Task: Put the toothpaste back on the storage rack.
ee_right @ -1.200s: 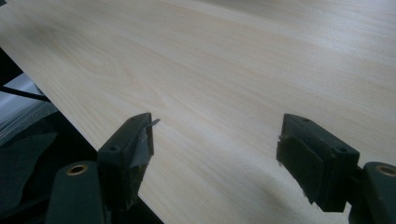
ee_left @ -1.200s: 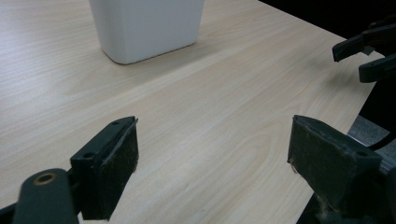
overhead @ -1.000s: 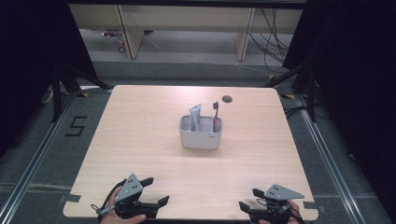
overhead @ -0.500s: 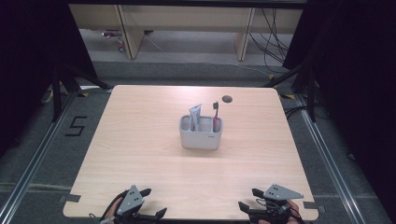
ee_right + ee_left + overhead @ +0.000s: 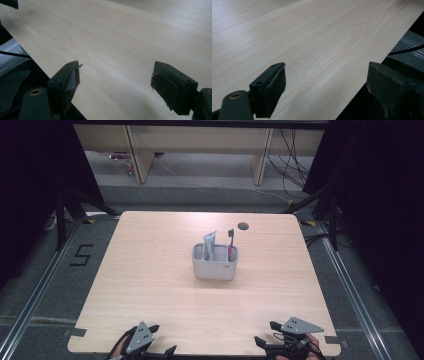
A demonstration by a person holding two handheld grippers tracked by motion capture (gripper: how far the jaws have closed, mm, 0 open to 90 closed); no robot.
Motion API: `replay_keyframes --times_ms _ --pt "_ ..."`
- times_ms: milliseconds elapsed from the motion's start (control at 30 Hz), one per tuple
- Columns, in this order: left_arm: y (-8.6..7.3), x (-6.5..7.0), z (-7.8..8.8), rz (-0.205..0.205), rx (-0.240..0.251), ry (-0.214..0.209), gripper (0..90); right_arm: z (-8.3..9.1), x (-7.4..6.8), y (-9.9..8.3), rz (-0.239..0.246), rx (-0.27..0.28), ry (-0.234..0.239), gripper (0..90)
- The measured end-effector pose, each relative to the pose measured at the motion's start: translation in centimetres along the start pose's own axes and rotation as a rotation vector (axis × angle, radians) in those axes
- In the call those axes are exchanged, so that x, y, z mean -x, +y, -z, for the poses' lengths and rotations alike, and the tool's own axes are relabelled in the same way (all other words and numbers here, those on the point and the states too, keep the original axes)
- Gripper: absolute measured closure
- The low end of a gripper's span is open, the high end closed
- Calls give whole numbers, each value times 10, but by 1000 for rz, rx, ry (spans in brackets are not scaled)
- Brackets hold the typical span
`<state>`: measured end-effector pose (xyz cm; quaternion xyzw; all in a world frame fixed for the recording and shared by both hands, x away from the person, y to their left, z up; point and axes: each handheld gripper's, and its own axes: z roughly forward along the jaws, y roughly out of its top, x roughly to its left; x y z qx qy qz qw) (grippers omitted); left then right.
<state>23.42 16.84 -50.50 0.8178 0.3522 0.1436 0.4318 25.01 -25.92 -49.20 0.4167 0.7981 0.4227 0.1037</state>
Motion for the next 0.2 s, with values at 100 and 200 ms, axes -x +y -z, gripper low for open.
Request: replay_keyframes --times_ms 100,200 --pt "0 0 0 -1 5 -6 155 0 2 0 26 8 7 223" --pt "0 0 0 5 4 -1 155 0 1 0 13 2 2 217"
